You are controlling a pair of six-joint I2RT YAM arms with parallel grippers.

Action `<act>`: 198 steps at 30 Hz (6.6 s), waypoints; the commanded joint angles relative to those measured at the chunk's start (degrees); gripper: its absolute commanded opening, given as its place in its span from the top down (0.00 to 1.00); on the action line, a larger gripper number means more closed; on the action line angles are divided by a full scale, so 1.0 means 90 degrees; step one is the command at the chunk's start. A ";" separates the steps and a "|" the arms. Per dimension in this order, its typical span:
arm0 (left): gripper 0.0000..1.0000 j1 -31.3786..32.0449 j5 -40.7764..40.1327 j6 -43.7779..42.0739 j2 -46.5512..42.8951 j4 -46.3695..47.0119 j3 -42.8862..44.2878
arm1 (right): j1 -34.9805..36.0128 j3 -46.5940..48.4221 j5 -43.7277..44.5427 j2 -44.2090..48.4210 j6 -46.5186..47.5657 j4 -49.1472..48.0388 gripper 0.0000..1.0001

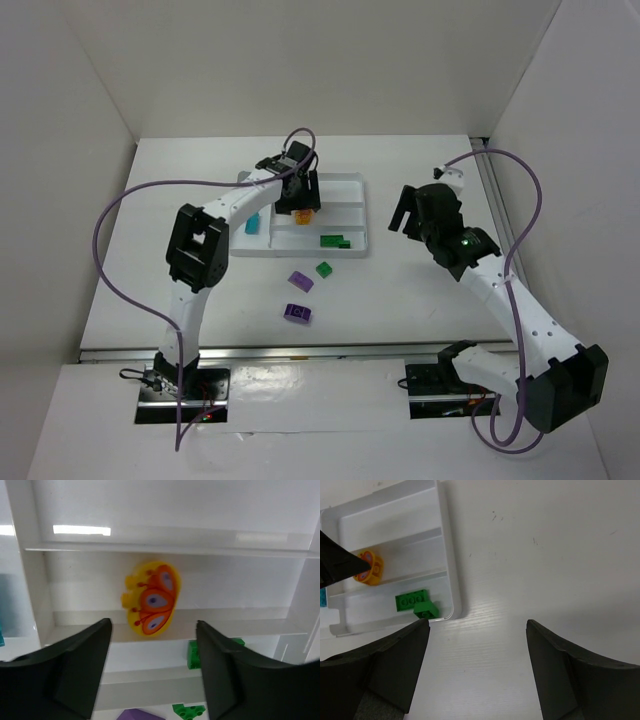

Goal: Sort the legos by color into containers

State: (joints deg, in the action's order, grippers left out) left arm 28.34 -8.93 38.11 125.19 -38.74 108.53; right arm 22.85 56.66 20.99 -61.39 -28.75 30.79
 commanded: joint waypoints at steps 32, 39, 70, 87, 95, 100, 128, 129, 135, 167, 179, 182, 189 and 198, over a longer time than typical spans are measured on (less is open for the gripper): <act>0.12 -0.1059 -0.0648 -0.0250 -0.5120 -0.0578 -0.1903 | 0.4150 0.0501 -0.2420 -0.3432 0.1934 -0.1692 0.02; 0.12 -0.1059 -0.0766 -0.0318 -0.5306 -0.0578 -0.1903 | 0.4297 0.0988 -0.2733 -0.4244 0.2355 -0.1361 0.03; 0.12 -0.1508 -0.0278 -0.0494 -0.5443 -0.0578 -0.2108 | 0.2179 0.3328 -0.0926 -0.4388 0.1487 -0.0990 0.70; 0.12 -0.1508 0.0230 -0.0494 -0.5443 -0.0578 -0.2625 | 0.0967 0.6330 -0.0849 -0.7358 0.1222 -0.1555 0.69; 0.12 -0.1508 0.0348 -0.0494 -0.5501 -0.0578 -0.2743 | 0.0771 0.7315 -0.1102 -0.8207 0.1164 -0.1167 0.66; 0.12 -0.1508 0.0269 -0.0494 -0.5443 -0.0578 -0.2743 | 0.0771 0.7298 -0.1161 -0.8355 0.1164 -0.1096 0.62; 0.12 -0.1567 0.0025 -0.0621 -0.5560 -0.0578 -0.2440 | 0.3281 0.1067 -0.1512 -0.3989 0.2275 -0.1751 0.18; 0.12 -0.1567 0.0025 -0.0621 -0.5560 -0.0578 -0.2440 | 0.3339 0.1145 -0.1445 -0.4077 0.2277 -0.1751 0.18; 0.12 -0.1567 0.0084 -0.0504 -0.5618 -0.0578 -0.2625 | 0.3516 0.1321 -0.1454 -0.4674 0.2540 -0.1819 0.23; 0.12 -0.1567 0.0346 -0.0445 -0.5745 -0.0578 -0.2840 | 0.1914 0.2657 -0.0262 -0.4477 0.1487 -0.1917 0.66; 0.12 -0.1567 0.0406 -0.0445 -0.5863 -0.0520 -0.2996 | 0.0791 0.4808 -0.0418 -0.6558 0.0968 -0.1388 0.66; 0.12 -0.1567 0.0406 -0.0445 -0.5863 -0.0520 -0.2996 | 0.0703 0.4944 -0.0487 -0.6772 0.0968 -0.1361 0.66; 0.12 -0.1567 0.0348 -0.0445 -0.5863 -0.0578 -0.3055 | 0.0587 0.4964 -0.0136 -0.6890 0.0968 -0.1536 0.54; 0.12 -0.1567 0.0348 -0.0445 -0.5863 -0.0578 -0.2996 | 0.0712 0.5132 0.0001 -0.6687 0.1085 -0.1056 0.15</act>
State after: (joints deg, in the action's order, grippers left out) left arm 14.48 -5.76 34.65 73.95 -44.88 81.21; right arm 28.03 103.48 18.85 -125.32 -19.42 20.16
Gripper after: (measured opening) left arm 0.884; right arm 0.851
